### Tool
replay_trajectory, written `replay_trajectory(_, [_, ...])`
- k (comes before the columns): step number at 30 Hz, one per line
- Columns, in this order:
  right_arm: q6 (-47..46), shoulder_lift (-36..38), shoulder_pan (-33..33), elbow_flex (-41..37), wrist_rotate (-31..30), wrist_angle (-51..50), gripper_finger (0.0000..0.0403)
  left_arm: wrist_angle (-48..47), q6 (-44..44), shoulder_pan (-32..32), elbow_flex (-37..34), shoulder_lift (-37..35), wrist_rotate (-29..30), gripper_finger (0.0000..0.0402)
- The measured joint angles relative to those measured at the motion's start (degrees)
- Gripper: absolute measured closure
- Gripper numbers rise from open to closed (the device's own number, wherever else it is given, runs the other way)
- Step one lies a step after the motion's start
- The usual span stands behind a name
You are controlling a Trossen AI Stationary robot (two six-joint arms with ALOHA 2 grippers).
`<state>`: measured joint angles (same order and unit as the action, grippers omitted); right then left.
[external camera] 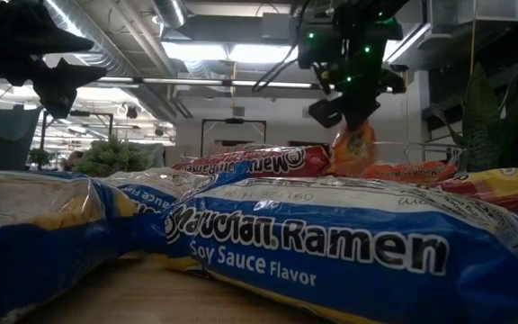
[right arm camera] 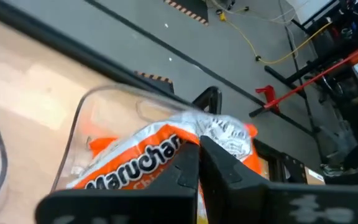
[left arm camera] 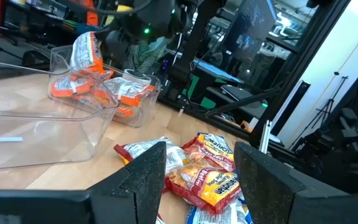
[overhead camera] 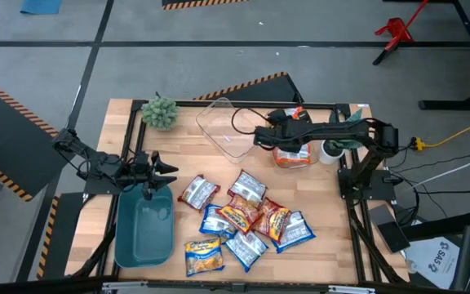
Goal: Sort Maruchan noodles
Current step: Put the orange noodle pack into the right transparent bin
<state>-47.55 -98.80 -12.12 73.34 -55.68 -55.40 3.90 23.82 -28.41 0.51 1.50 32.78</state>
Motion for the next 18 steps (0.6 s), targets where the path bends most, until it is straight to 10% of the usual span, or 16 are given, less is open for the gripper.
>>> replay_trajectory(18, [-4.9, 1.9, -2.6, 0.0, 0.8, 7.7, 0.0403, 0.0, -1.0, 0.0, 0.0, 0.0, 1.1, 0.0217])
